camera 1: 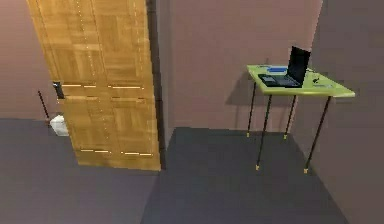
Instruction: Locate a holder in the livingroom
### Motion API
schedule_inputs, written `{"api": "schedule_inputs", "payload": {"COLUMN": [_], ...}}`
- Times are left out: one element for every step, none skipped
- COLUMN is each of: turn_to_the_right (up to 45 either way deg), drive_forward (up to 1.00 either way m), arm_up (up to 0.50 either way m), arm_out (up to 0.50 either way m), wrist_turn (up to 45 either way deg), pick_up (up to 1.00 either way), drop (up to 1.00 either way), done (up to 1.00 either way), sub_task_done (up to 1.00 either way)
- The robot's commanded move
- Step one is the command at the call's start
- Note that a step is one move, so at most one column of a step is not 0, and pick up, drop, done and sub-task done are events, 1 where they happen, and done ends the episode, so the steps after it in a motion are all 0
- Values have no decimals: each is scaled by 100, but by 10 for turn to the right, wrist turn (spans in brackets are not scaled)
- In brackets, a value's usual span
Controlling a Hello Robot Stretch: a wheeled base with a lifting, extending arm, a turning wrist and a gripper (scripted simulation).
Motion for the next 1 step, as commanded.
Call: {"api": "schedule_inputs", "payload": {"turn_to_the_right": [-360], "drive_forward": [0], "arm_up": [0], "arm_out": [0], "wrist_turn": [0], "pick_up": [0], "drop": [0], "done": [0], "sub_task_done": [0]}}
